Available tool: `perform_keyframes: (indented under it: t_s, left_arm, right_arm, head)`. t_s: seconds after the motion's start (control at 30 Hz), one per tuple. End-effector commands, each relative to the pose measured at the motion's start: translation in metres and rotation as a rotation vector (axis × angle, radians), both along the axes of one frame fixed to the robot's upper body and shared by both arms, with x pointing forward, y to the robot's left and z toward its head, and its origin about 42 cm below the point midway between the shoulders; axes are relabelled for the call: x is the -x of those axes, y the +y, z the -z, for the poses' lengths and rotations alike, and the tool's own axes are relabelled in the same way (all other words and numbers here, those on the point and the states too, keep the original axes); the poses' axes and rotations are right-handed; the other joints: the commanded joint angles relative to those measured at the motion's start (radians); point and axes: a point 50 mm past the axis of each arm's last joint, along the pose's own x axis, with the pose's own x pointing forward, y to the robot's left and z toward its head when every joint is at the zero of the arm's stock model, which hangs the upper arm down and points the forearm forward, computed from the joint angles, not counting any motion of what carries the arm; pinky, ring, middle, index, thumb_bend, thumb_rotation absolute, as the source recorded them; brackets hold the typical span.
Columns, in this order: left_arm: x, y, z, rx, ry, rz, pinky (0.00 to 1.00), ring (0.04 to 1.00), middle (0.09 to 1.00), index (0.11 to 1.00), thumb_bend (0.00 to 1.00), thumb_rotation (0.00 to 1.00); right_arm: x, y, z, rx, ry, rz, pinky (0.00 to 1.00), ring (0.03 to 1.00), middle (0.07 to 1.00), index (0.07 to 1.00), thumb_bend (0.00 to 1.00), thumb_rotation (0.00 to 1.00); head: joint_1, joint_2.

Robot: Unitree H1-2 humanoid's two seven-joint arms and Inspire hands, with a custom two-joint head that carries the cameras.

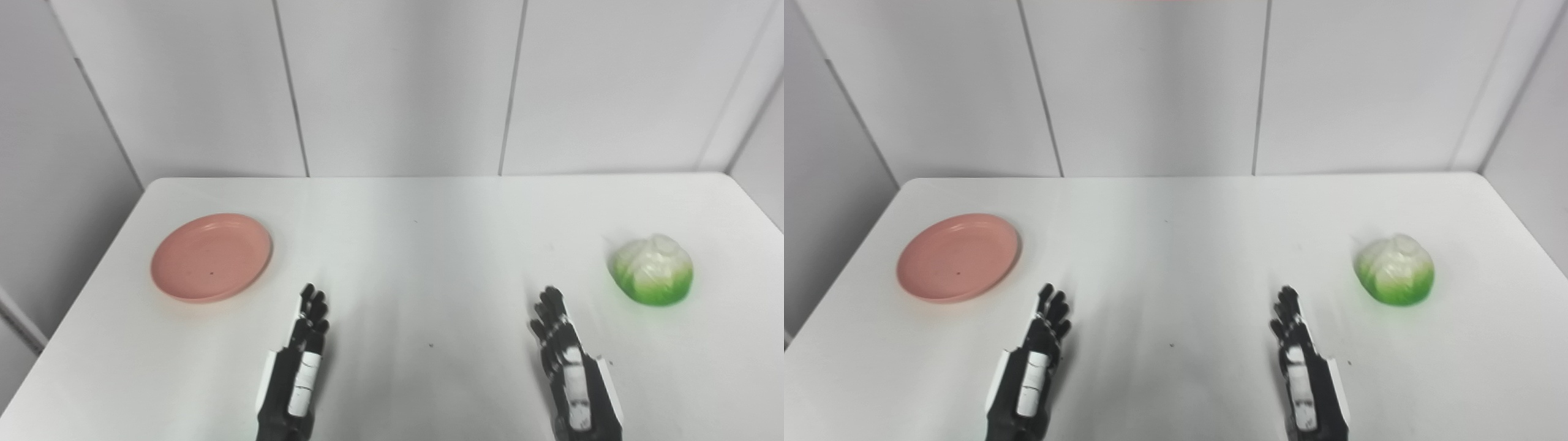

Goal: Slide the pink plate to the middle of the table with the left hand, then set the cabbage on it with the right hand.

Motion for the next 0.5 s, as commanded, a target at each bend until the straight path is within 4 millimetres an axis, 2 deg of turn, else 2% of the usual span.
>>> perform_keyframes:
  t_s: [0.0, 0.03, 0.1, 0.17, 0.47]
  left_arm:
    - [0.033, 0.006, 0.022, -0.023, 0.059, -0.033, 1.0, 1.0, 1.0, 1.0, 0.89, 0.9]
    - [0.033, 0.005, 0.024, -0.023, 0.057, -0.033, 1.0, 1.0, 1.0, 1.0, 0.9, 0.9]
    - [0.031, 0.002, 0.027, -0.022, 0.057, -0.032, 1.0, 1.0, 1.0, 1.0, 0.91, 0.9]
    - [0.03, 0.0, 0.031, -0.023, 0.056, -0.033, 1.0, 1.0, 1.0, 1.0, 0.91, 0.89]
    - [0.025, -0.003, 0.04, -0.026, 0.038, -0.041, 1.0, 1.0, 1.0, 1.0, 0.93, 0.83]
  right_arm:
    - [0.017, -0.025, 0.032, 0.036, 0.105, 0.024, 1.0, 1.0, 1.0, 0.983, 0.9, 1.0]
    - [0.017, -0.026, 0.034, 0.034, 0.108, 0.026, 1.0, 1.0, 1.0, 0.979, 0.9, 1.0]
    - [0.016, -0.029, 0.04, 0.034, 0.112, 0.028, 1.0, 1.0, 1.0, 0.975, 0.91, 1.0]
    - [0.014, -0.031, 0.044, 0.038, 0.114, 0.027, 1.0, 1.0, 1.0, 0.976, 0.92, 1.0]
    - [0.009, -0.037, 0.056, 0.04, 0.113, 0.022, 1.0, 1.0, 1.0, 0.996, 0.92, 1.0]
  head:
    - [0.019, -0.02]
    - [0.019, -0.02]
    - [0.047, -0.057]
    - [0.06, -0.076]
    - [0.101, -0.117]
